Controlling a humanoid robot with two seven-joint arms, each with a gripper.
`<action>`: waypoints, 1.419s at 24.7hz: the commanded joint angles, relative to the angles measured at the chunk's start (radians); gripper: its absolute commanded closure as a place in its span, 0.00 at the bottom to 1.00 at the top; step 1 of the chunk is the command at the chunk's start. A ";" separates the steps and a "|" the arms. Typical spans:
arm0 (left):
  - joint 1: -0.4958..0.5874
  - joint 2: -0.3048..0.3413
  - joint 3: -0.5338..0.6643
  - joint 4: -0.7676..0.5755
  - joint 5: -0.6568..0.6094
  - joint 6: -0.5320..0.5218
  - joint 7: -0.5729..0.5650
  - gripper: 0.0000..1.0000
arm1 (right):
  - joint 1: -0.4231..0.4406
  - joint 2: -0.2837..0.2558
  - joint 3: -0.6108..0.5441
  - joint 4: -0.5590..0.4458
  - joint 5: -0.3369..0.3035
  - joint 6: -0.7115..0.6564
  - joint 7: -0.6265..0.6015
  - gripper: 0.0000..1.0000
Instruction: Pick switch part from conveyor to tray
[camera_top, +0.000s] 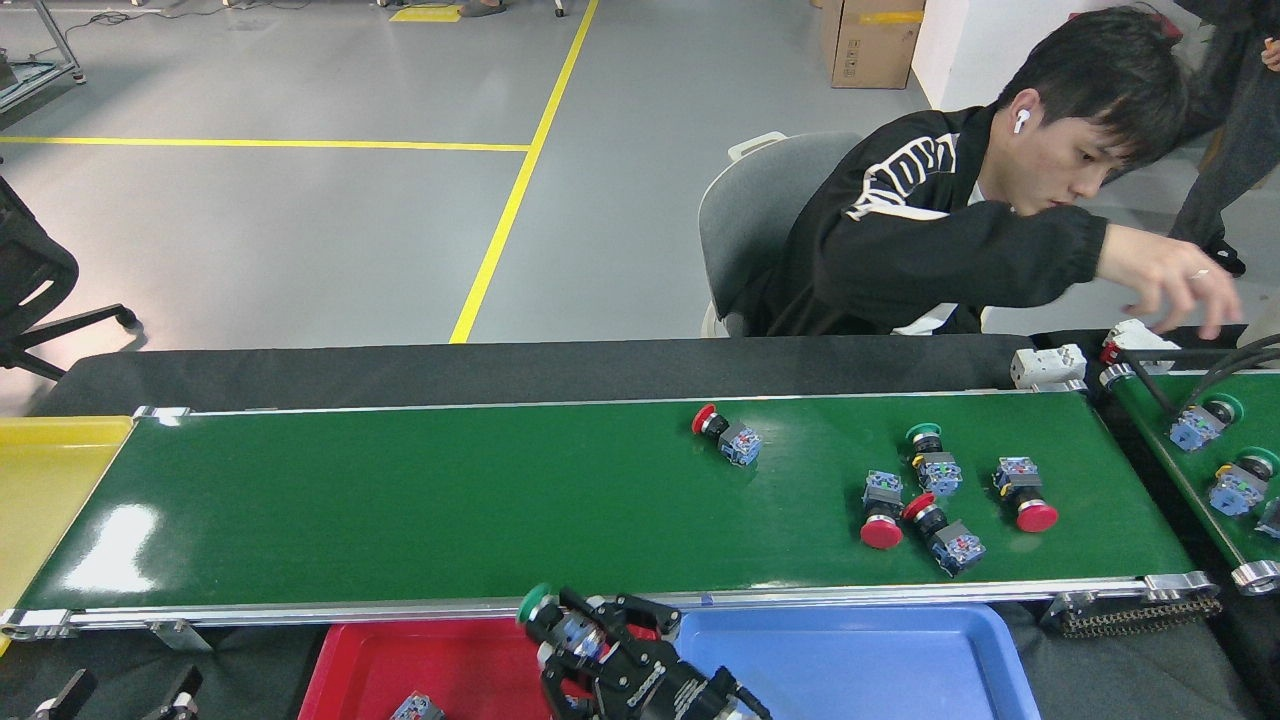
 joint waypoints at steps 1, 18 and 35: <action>-0.003 0.013 0.005 -0.019 0.005 -0.006 -0.013 0.00 | -0.018 0.014 -0.012 -0.016 -0.001 -0.005 0.003 0.01; -0.080 0.045 -0.084 -0.013 -0.007 -0.006 -0.012 0.00 | 0.267 -0.142 -0.369 -0.280 0.019 0.480 -0.117 0.01; -0.569 -0.050 -0.624 0.300 -0.091 0.065 0.002 0.00 | 0.039 -0.021 -0.299 0.027 0.111 0.504 -0.008 0.01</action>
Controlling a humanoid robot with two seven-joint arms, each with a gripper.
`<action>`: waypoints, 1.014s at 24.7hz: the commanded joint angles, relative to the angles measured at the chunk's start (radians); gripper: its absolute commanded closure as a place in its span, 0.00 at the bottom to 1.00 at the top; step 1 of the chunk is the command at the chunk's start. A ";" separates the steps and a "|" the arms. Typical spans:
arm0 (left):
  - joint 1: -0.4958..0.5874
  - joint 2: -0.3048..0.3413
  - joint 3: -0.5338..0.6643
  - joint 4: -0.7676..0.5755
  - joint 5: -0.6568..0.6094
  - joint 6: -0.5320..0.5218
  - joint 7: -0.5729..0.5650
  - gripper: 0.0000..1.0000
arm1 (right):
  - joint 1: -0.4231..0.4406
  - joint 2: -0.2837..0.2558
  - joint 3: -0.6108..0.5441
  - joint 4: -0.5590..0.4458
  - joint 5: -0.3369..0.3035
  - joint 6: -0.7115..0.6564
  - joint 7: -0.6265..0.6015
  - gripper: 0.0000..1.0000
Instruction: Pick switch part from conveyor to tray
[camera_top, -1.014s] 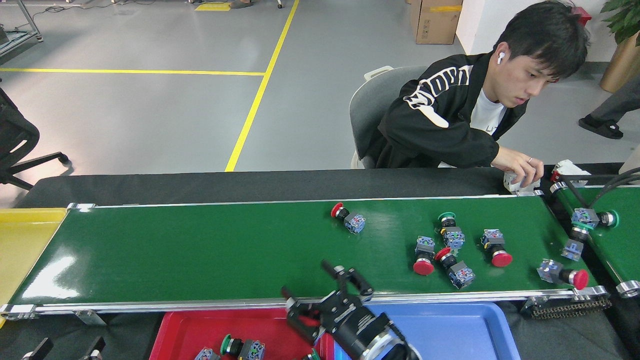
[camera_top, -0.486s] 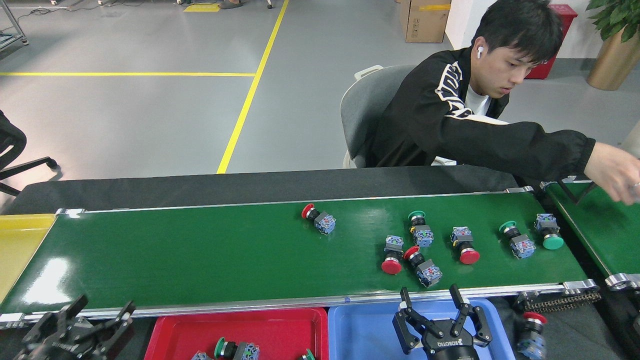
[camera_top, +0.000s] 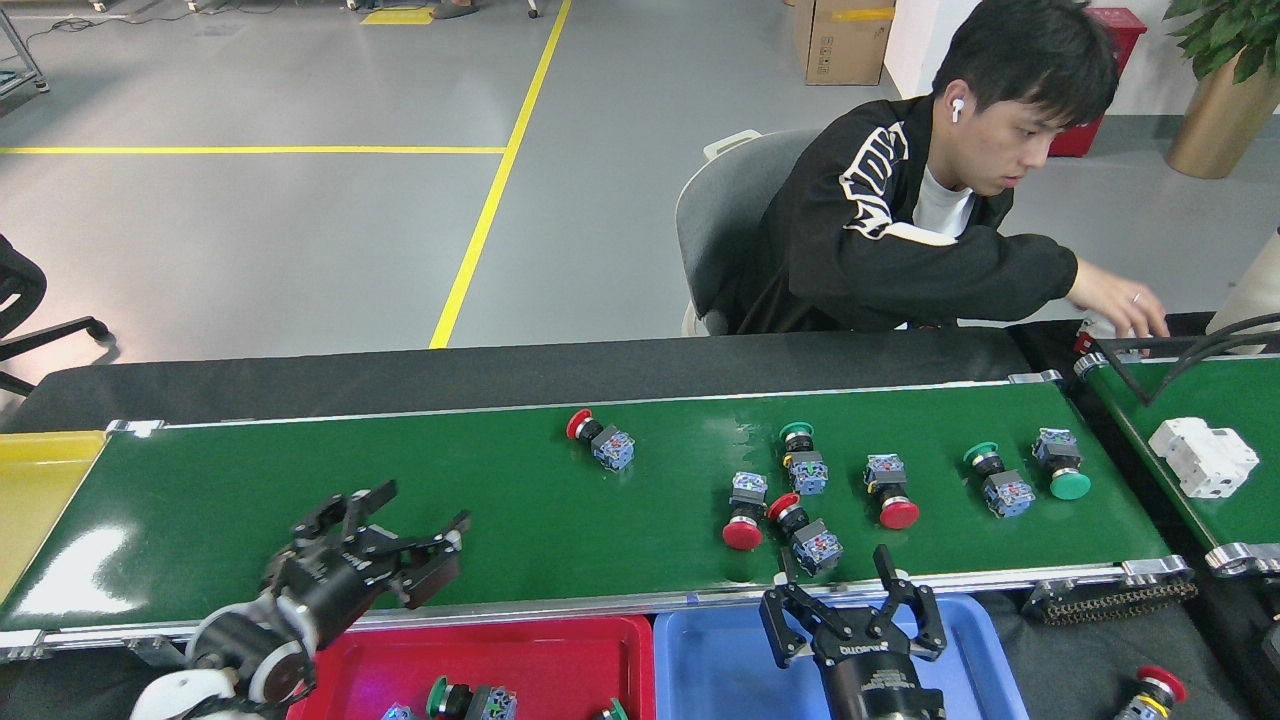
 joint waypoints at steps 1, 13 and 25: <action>-0.032 -0.022 -0.005 0.004 -0.028 0.018 0.034 0.00 | -0.070 0.020 0.044 0.058 0.004 0.001 0.024 0.01; -0.223 -0.100 -0.060 0.343 -0.172 0.142 0.147 0.00 | -0.190 0.079 0.123 0.248 -0.015 -0.079 0.060 0.75; -0.373 -0.089 -0.064 0.646 -0.239 0.279 0.228 0.00 | -0.187 0.084 0.114 0.142 -0.039 -0.189 0.064 0.88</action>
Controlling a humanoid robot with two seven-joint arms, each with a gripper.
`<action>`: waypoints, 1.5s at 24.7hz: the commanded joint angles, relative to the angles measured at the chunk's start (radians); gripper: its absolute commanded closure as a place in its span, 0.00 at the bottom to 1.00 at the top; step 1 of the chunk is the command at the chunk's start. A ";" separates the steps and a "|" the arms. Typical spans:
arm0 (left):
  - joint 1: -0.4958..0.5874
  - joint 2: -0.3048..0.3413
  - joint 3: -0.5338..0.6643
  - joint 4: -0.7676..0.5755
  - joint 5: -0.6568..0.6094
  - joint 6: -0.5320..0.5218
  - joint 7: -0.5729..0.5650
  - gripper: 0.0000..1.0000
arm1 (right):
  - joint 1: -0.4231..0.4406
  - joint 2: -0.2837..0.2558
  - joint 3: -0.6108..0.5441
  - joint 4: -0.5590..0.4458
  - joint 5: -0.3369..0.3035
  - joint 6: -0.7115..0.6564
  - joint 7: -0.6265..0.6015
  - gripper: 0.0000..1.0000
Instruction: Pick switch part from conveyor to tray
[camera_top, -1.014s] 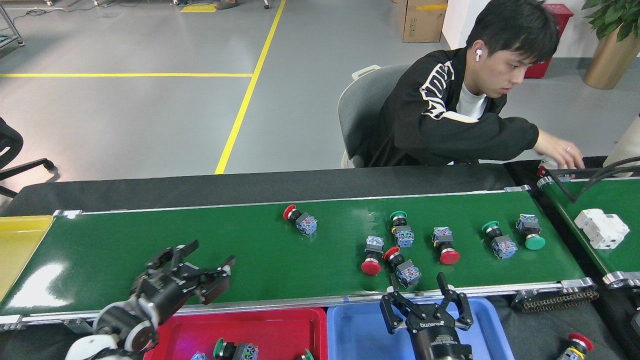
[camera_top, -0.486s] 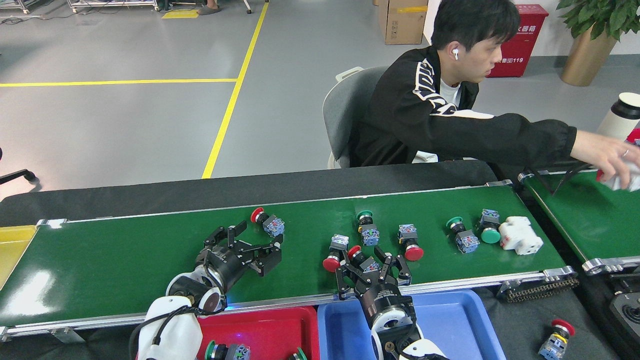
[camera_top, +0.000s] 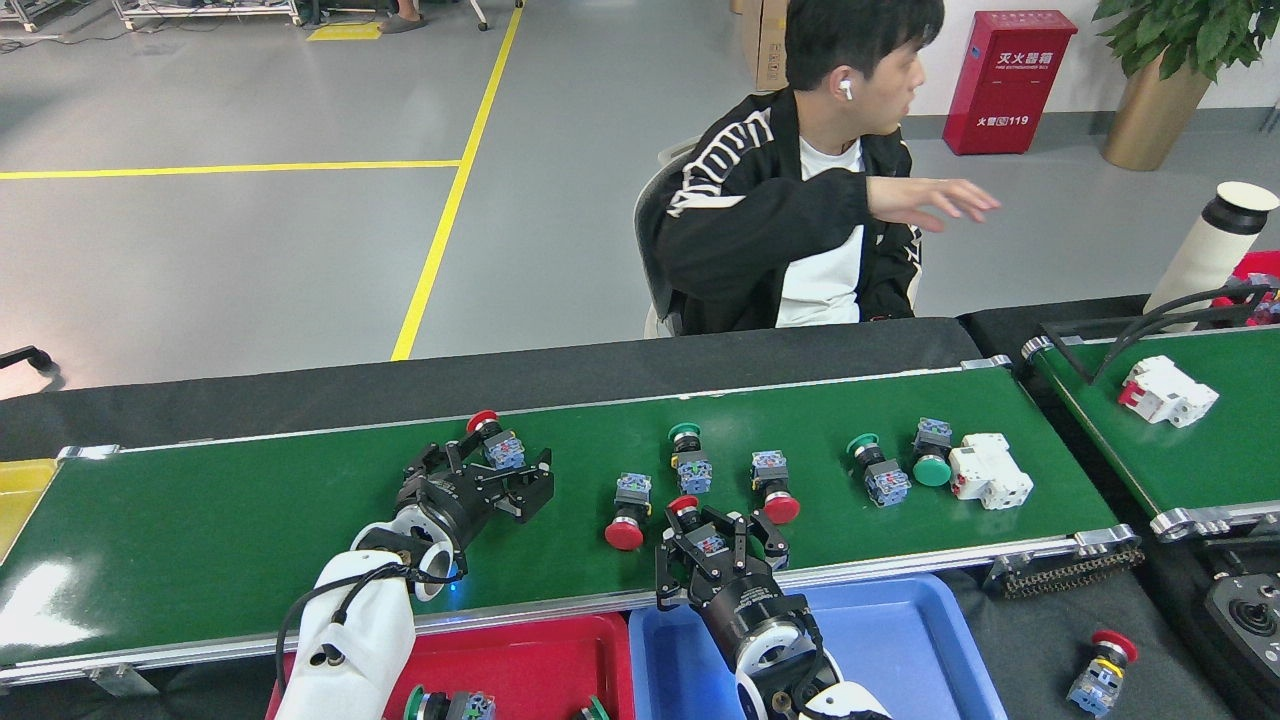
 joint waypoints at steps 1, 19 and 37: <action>-0.045 0.011 0.000 0.047 -0.007 0.036 0.040 0.02 | -0.003 0.001 -0.003 -0.075 -0.016 -0.034 0.006 0.88; 0.192 0.150 0.015 -0.323 0.152 -0.189 0.069 0.85 | 0.218 0.058 0.000 -0.302 -0.022 -0.278 0.067 0.00; 0.884 0.310 0.204 -1.010 0.159 -0.516 0.113 0.00 | 0.413 0.010 -0.369 -0.422 0.112 0.002 -0.084 0.00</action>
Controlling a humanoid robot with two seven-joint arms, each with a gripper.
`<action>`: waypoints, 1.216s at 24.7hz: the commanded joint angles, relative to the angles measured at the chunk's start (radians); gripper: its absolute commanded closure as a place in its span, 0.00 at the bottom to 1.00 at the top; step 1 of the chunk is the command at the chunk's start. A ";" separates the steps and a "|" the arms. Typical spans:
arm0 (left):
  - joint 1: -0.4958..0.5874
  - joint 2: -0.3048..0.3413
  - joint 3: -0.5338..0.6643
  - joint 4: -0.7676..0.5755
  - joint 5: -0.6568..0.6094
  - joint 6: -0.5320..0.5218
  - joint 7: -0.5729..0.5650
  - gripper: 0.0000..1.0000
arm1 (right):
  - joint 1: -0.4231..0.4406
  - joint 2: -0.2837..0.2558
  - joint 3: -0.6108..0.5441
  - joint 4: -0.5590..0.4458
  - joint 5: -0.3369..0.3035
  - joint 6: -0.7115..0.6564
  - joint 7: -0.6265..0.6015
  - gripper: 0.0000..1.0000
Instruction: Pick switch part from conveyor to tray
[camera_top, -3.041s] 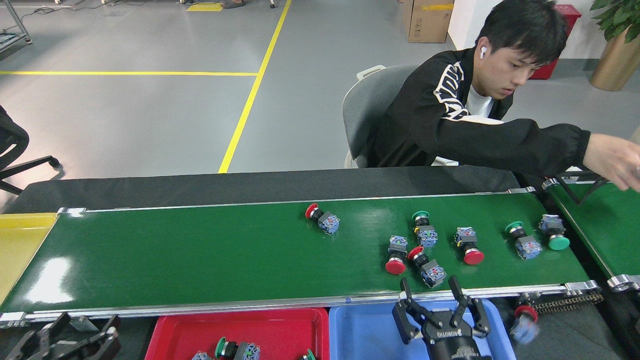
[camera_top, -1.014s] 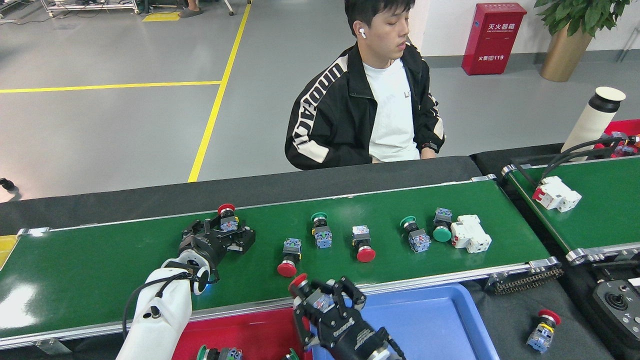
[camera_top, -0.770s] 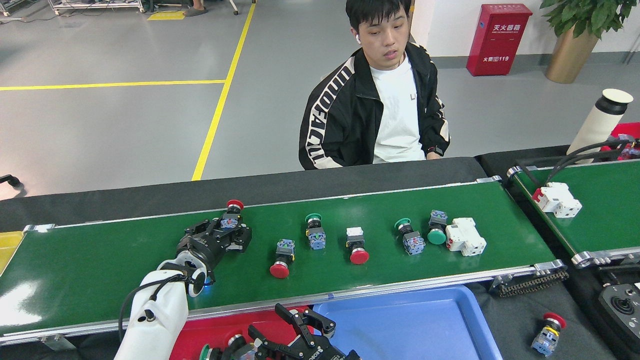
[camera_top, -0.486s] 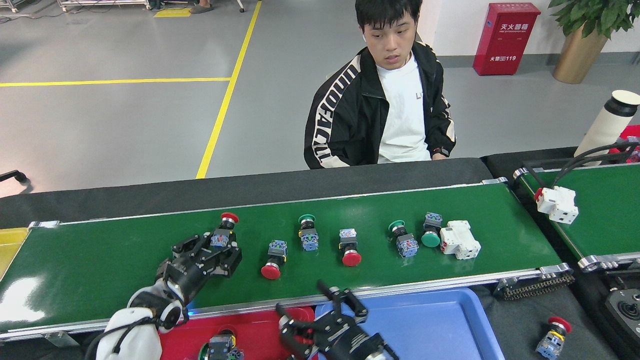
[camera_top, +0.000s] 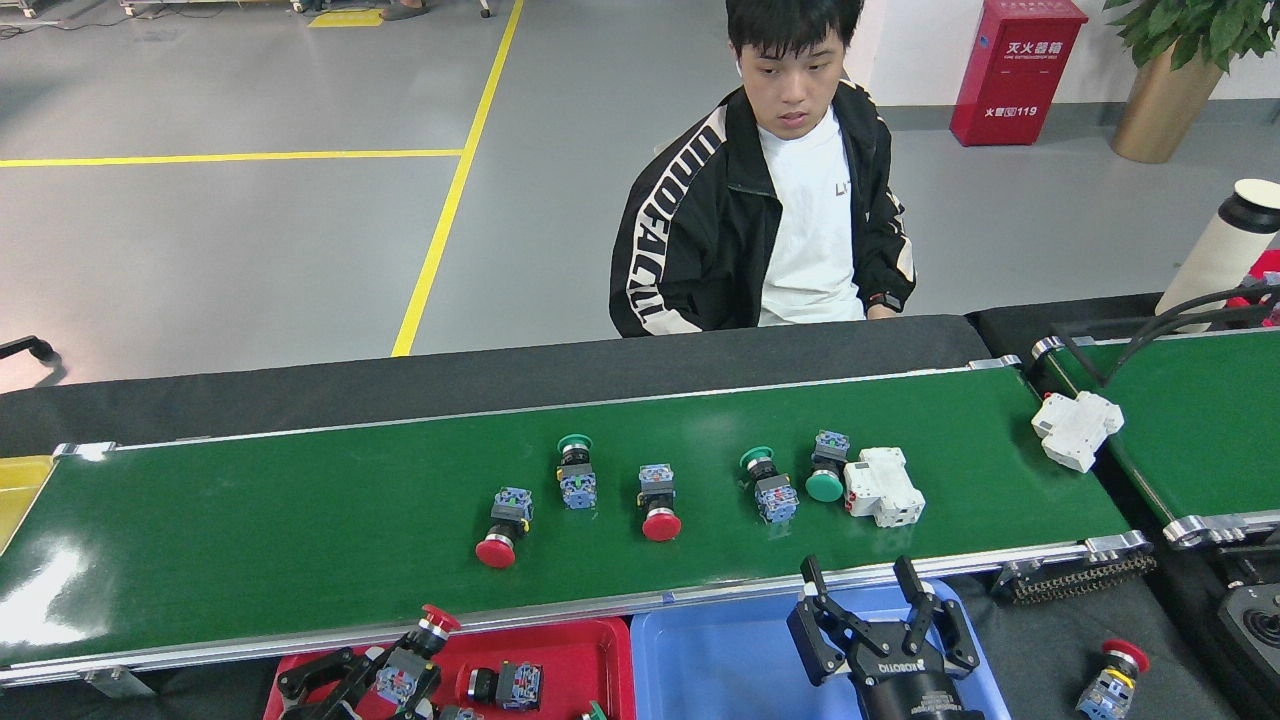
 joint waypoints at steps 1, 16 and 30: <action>-0.011 0.014 0.003 -0.012 -0.001 -0.006 0.016 0.01 | -0.042 0.035 0.032 0.013 0.042 0.038 -0.004 0.00; -0.021 -0.163 0.433 0.070 0.011 0.134 -0.030 0.01 | -0.510 0.104 0.271 0.593 -0.016 0.234 0.017 0.00; -0.030 -0.174 0.328 0.033 0.016 0.215 -0.080 0.01 | -0.518 0.098 0.317 0.524 -0.047 0.213 0.032 0.98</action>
